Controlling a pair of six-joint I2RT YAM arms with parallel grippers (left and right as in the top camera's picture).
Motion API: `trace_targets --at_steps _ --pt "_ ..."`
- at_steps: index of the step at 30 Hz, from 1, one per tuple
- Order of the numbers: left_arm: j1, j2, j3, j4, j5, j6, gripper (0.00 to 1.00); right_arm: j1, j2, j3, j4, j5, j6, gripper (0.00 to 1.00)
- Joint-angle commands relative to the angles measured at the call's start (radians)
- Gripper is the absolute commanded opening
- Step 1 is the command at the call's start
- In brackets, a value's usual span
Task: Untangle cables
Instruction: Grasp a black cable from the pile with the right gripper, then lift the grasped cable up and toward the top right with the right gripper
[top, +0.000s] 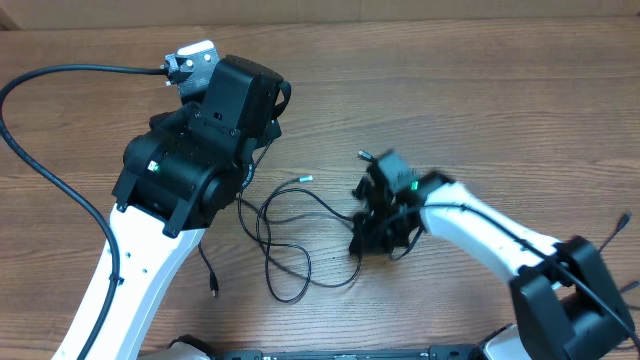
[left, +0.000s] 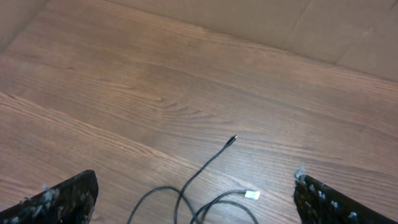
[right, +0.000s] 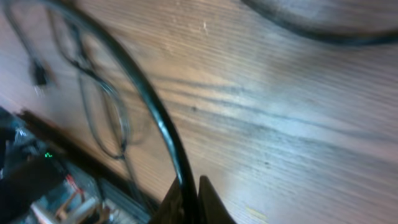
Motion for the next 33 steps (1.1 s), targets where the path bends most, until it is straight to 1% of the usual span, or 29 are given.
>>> trace_targets --at_steps 1,5,6,8,10,14,17,20,22,25,30,33 --pt "0.005 0.008 0.014 -0.002 -0.013 0.011 1.00 -0.052 -0.088 0.225 -0.116 0.077 -0.051 0.04" --pt "0.005 0.008 0.014 -0.001 -0.013 0.011 1.00 -0.084 -0.107 0.467 -0.257 0.154 -0.050 0.04" --pt "0.005 0.008 0.014 -0.001 -0.013 0.011 1.00 -0.093 -0.107 0.576 -0.310 0.196 -0.050 0.04" --pt "0.005 0.008 0.014 -0.002 -0.013 0.011 1.00 -0.101 -0.107 0.664 -0.343 0.233 -0.049 0.04" --pt "0.005 0.008 0.014 -0.002 -0.013 0.011 1.00 -0.120 -0.107 0.820 -0.387 0.276 -0.049 0.04" --pt "0.005 0.008 0.014 -0.001 -0.013 0.011 1.00 -0.145 -0.107 0.975 -0.405 0.275 -0.041 0.04" --pt "0.005 0.008 0.014 -0.002 -0.013 0.011 1.00 -0.166 -0.107 1.073 -0.405 0.282 -0.042 0.04" --pt "0.005 0.008 0.014 -0.002 -0.013 0.011 1.00 -0.206 -0.107 1.151 -0.409 0.381 -0.042 0.04" --pt "0.005 0.008 0.014 -0.001 -0.013 0.011 1.00 -0.239 -0.107 1.179 -0.414 0.410 -0.042 0.04" --pt "0.005 0.008 0.014 -0.002 -0.013 0.011 1.00 -0.289 -0.107 1.210 -0.418 0.389 -0.034 0.04" --pt "0.005 0.008 0.014 -0.002 -0.013 0.011 1.00 -0.352 -0.107 1.259 -0.415 0.286 -0.015 0.04" --pt "0.005 0.008 0.014 -0.002 -0.013 0.011 1.00 -0.380 -0.107 1.295 -0.401 0.274 -0.007 0.04"
